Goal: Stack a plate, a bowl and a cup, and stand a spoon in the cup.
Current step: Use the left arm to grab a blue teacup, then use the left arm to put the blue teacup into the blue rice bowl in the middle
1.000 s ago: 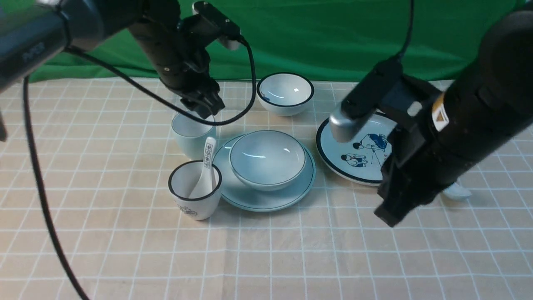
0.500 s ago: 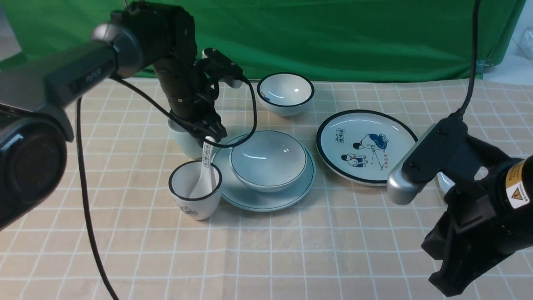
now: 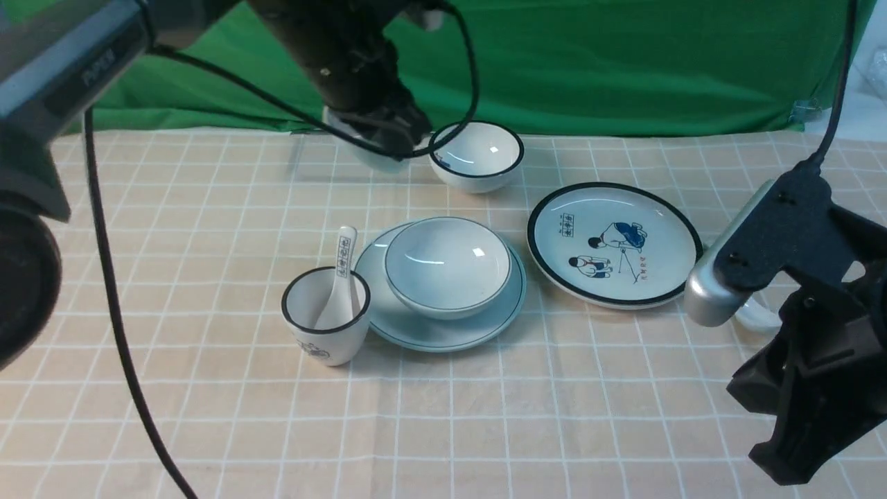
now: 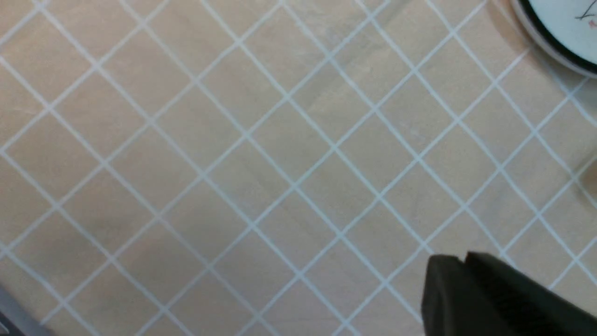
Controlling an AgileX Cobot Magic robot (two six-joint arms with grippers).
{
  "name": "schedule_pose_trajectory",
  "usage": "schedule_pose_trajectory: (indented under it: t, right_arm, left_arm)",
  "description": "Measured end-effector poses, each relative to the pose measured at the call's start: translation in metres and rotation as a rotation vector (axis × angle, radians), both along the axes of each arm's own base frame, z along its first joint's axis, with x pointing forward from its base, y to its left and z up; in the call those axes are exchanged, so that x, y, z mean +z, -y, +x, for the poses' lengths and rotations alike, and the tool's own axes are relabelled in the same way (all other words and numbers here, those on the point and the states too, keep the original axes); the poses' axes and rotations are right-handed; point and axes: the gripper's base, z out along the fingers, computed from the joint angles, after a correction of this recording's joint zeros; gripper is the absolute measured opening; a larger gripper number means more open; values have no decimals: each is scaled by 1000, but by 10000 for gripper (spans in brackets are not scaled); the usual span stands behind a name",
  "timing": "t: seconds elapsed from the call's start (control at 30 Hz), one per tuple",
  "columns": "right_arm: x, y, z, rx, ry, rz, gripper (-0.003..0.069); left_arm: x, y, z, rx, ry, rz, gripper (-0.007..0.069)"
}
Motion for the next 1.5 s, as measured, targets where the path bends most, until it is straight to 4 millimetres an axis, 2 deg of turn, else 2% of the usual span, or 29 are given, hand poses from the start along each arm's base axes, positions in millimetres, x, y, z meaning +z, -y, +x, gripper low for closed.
schedule_pose_trajectory:
  t: [0.03,0.1,0.17,0.2,0.23,0.37,0.5,0.6,0.77,1.0,1.13,1.17,1.2,1.23,1.27,1.3,1.4,1.5]
  right_arm:
    - [1,1,0,-1,3,0,71]
    - [2,3,-3,-19,3,-1,71]
    - [4,7,-5,-35,2,-16,73]
    - [4,7,-6,-37,1,-17,73]
    - [5,11,-8,-53,2,-25,75]
    - [8,17,-14,-73,16,-24,78]
    - [13,22,-19,-83,37,-7,82]
    - [15,24,-22,-86,47,2,87]
    - [8,28,-27,-101,35,-1,90]
    - [2,28,-28,-129,29,14,98]
    - [3,29,-25,-177,58,35,184]
    - [4,30,-23,-199,74,41,246]
    - [4,30,-23,-207,76,43,256]
    - [5,32,-20,-229,97,45,329]
    - [5,33,-18,-242,106,47,349]
    - [5,37,-13,-276,121,49,415]
    - [3,46,5,-363,131,47,454]
    - [-3,56,37,-463,97,35,450]
  left_arm:
    - [0,8,-4,-19,2,3,40]
    - [-16,36,-13,-78,-15,70,40]
    - [-37,55,-17,-119,-37,134,40]
    - [-39,56,-18,-122,-39,139,40]
    - [-52,66,-20,-144,-55,172,40]
    - [-61,72,-21,-151,-81,166,40]
    - [-63,72,-22,-131,-99,157,40]
    - [-72,71,-24,-120,-129,168,40]
    - [-92,65,-25,-123,-162,243,40]
    - [-95,65,-22,-118,-139,251,50]
    - [-95,65,-22,-119,-141,245,130]
    - [-95,66,-23,-120,-141,244,179]
    - [-95,66,-23,-119,-141,242,186]
    - [-96,66,-23,-119,-144,236,234]
    - [-96,67,-23,-118,-145,232,260]
    - [-96,68,-23,-117,-151,218,317]
    - [-91,70,-25,-115,-159,182,426]
    - [-68,68,-31,-92,-137,144,493]
